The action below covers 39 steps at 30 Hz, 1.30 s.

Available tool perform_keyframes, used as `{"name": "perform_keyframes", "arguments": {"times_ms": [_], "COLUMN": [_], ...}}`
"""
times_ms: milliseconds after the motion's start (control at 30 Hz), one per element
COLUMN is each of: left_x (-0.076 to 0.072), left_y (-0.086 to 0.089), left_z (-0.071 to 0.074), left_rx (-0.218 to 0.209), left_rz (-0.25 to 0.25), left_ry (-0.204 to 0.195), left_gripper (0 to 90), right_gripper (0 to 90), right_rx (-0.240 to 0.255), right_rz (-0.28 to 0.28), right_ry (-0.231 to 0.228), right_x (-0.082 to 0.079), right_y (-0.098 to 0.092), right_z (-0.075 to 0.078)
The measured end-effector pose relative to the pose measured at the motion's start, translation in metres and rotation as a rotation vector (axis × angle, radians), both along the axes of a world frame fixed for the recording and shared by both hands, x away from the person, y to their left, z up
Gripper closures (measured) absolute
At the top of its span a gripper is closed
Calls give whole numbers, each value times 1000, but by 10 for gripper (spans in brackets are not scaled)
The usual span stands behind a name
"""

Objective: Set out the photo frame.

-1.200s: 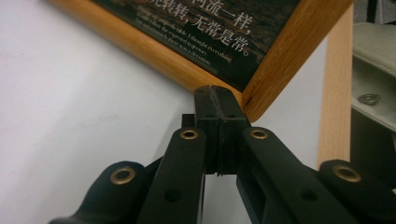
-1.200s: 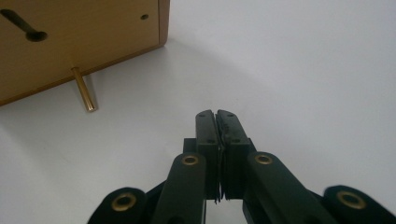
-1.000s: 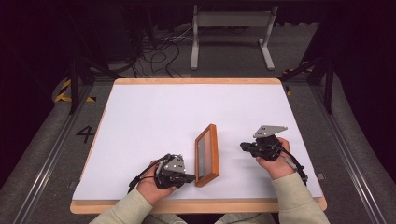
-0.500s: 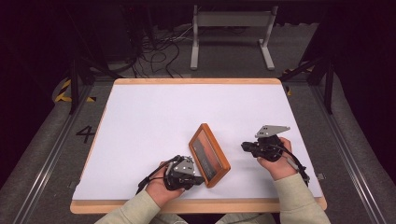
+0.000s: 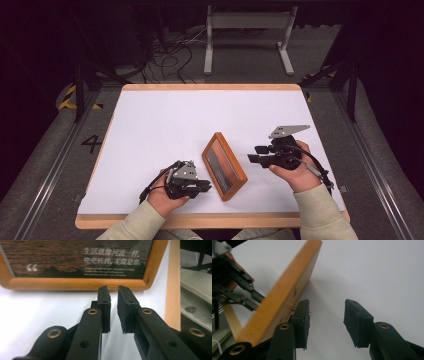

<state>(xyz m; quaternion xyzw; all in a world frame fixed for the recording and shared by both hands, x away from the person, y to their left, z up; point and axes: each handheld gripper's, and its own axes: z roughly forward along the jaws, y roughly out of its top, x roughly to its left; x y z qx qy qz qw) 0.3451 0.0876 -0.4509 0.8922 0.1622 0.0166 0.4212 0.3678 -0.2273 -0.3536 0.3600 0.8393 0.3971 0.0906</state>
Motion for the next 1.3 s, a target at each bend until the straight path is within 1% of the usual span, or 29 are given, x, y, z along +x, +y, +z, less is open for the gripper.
{"name": "perform_keyframes", "arguments": {"times_ms": [33,67,100,167,267,300,400,500,533,567,600,633,667,733,767,800,833,867,933,1000,1033,1067,1133,1233,1300], "left_x": [0,0,0,0,2,2,4,6,6,7,8,8,9,9,9,9,9,10,10,10,10,10,11,12,12], "left_y": [1,2,3,6,11,14,21,27,27,29,30,31,33,34,34,35,35,36,37,38,39,40,41,42,43], "left_z": [0,1,1,2,3,3,4,5,5,6,6,6,6,6,6,6,6,6,7,7,7,7,7,6,6], "left_rx": [-6,-5,-5,-5,-8,-11,-21,-30,-30,-33,-35,-39,-39,-42,-42,-42,-43,-44,-42,-44,-45,-48,-50,-47,-49], "left_rz": [3,6,12,17,32,41,65,88,88,99,100,107,112,121,121,122,125,127,127,130,132,138,143,148,151], "left_ry": [0,6,-6,-9,-17,-19,-21,-22,-22,-23,-23,-22,-22,-22,-22,-22,-20,-26,-28,-27,-28,-29,-28,-30,-29], "left_gripper": [801,798,795,790,775,769,752,724,714,710,710,709,707,706,706,706,706,706,706,706,706,706,706,706,706], "right_gripper": [542,531,526,513,492,480,449,443,443,464,464,468,473,487,487,527,527,563,617,636,636,646,660,689,695], "right_rx": [1,9,17,28,4,-7,-44,-79,-79,-87,-87,-96,-119,-132,-132,-154,-154,-171,-185,-208,-208,-211,-210,-215,-221], "right_rz": [12,12,11,7,3,-4,-12,-19,-19,-23,-23,-24,-31,-32,-32,-31,-31,-27,-22,-22,-22,-41,-54,-59,-58], "right_ry": [10,26,39,61,79,95,143,191,191,249,249,268,305,324,324,350,350,365,376,384,384,402,420,428,423], "right_x": [0,0,1,2,6,7,13,18,18,23,23,24,29,31,31,33,33,34,35,36,36,36,37,38,38], "right_y": [4,9,14,23,35,39,52,61,61,68,68,70,76,79,79,84,84,88,91,95,95,96,95,96,97], "right_z": [5,10,14,21,25,25,20,12,12,5,5,3,-3,-5,-5,-8,-8,-9,-11,-12,-12,-12,-11,-10,-9]}}
